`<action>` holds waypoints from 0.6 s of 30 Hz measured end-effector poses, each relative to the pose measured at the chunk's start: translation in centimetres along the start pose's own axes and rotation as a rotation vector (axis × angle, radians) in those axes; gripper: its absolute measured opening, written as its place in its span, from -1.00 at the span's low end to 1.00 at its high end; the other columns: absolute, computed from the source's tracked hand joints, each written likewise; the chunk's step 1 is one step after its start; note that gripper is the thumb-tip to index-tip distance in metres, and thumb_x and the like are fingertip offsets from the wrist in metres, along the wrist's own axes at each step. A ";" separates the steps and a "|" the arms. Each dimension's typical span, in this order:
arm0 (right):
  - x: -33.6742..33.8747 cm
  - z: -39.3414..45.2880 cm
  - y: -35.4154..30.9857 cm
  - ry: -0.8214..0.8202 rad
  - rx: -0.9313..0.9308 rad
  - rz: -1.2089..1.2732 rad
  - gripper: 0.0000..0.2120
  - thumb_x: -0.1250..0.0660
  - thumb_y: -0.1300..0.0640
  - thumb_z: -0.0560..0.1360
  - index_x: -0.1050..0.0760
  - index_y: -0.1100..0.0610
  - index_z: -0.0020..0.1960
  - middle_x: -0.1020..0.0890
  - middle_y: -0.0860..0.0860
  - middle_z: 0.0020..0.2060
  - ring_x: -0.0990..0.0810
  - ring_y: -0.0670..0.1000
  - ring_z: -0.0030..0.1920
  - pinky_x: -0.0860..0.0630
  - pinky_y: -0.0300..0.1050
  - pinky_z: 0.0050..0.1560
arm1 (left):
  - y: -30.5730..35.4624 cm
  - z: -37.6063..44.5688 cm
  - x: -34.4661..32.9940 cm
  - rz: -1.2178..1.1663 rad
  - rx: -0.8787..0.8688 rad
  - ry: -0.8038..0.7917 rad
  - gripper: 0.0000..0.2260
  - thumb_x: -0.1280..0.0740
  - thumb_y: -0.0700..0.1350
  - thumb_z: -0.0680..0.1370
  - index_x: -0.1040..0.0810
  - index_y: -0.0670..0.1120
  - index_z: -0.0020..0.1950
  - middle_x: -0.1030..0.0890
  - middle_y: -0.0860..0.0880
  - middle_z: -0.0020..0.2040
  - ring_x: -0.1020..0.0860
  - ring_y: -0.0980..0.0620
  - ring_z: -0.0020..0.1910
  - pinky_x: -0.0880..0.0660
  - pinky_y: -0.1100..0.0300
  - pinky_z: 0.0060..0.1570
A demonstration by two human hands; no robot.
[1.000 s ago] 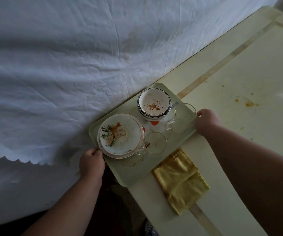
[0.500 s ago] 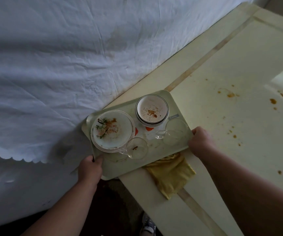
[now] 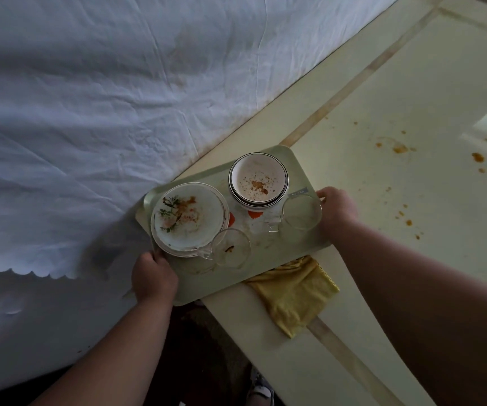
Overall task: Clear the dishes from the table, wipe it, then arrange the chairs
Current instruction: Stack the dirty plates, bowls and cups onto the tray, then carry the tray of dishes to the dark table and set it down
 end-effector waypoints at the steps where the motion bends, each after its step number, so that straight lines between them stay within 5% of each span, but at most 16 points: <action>1: -0.1 -0.2 0.1 0.019 0.007 0.005 -0.79 -0.34 0.17 0.63 -0.63 0.09 0.23 -0.61 0.12 0.19 -0.58 0.17 0.13 -0.55 0.07 0.15 | -0.1 -0.1 0.0 -0.006 -0.004 0.014 -0.66 -0.21 -0.08 0.76 -0.58 -0.32 0.00 -0.63 -0.40 0.03 -0.60 -0.41 0.06 -0.36 -0.04 -0.09; 6: -0.3 -1.3 0.9 0.101 0.046 0.023 -0.89 -0.27 0.25 0.66 -0.53 0.13 0.15 -0.45 0.05 0.09 -0.44 0.08 0.07 -0.39 -0.03 0.11 | -0.5 -0.5 0.2 -0.031 -0.008 0.049 -0.66 -0.21 -0.08 0.75 -0.55 -0.30 -0.06 -0.62 -0.38 -0.03 -0.59 -0.39 0.02 -0.40 -0.07 -0.09; 18: 8.2 -4.6 3.9 0.225 0.010 0.170 -0.90 -0.29 0.25 0.65 -0.53 0.10 0.00 -0.58 0.10 0.05 -0.50 0.12 0.01 -0.36 -0.05 -0.01 | 8.3 -2.8 2.2 -0.058 -0.211 0.018 -0.71 -0.25 -0.09 0.74 -0.60 -0.30 0.04 -0.64 -0.40 0.03 -0.60 -0.41 0.05 -0.37 -0.03 -0.08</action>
Point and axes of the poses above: each hand's wrist, its own z-axis towards the middle knuckle, its own x-axis out of the back of the hand, y = z × x, the point moved 10 cm from there along z, towards the middle knuckle
